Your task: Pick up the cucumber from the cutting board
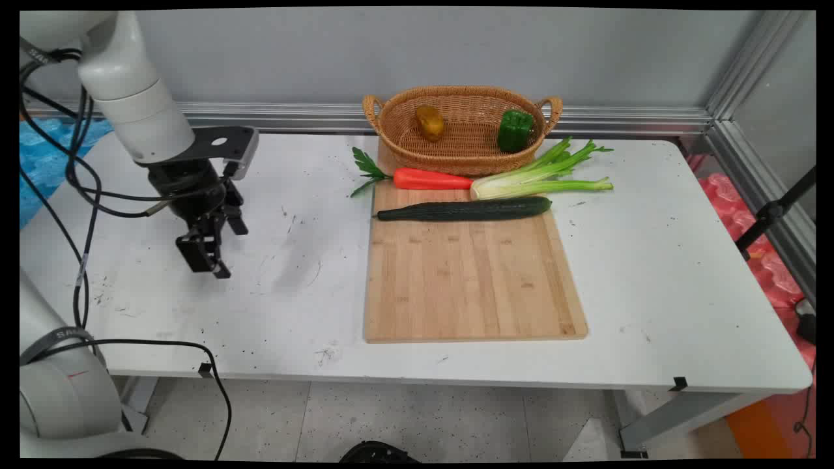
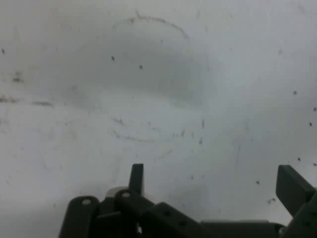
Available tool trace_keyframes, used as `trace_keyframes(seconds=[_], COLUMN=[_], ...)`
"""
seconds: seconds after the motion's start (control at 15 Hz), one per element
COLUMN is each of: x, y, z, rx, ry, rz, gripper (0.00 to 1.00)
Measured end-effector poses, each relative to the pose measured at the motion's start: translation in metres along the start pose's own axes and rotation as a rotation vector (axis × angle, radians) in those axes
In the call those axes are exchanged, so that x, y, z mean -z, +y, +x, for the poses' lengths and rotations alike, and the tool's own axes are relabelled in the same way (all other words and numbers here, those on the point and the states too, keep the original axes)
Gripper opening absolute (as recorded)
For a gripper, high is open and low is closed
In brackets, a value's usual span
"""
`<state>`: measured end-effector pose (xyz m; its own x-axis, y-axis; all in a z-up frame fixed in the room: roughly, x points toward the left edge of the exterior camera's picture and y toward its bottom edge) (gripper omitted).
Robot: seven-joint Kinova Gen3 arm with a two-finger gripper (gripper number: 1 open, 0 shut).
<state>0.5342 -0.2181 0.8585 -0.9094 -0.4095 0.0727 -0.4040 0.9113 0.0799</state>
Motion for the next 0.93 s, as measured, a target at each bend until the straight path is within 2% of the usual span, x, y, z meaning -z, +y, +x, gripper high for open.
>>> trace_keyframes(seconds=[0.13,0.33,0.6,0.93], x=[0.001,0.004,0.016,0.017], y=[-0.005,-0.016,-0.037,-0.057], z=[0.011,0.038,0.102,0.165], rx=[-0.008,-0.013,-0.031,-0.040], ry=[0.027,0.101,0.221,0.327], rz=[0.014,0.042,0.099,0.140], gripper=[1.00,1.00,1.00,1.00])
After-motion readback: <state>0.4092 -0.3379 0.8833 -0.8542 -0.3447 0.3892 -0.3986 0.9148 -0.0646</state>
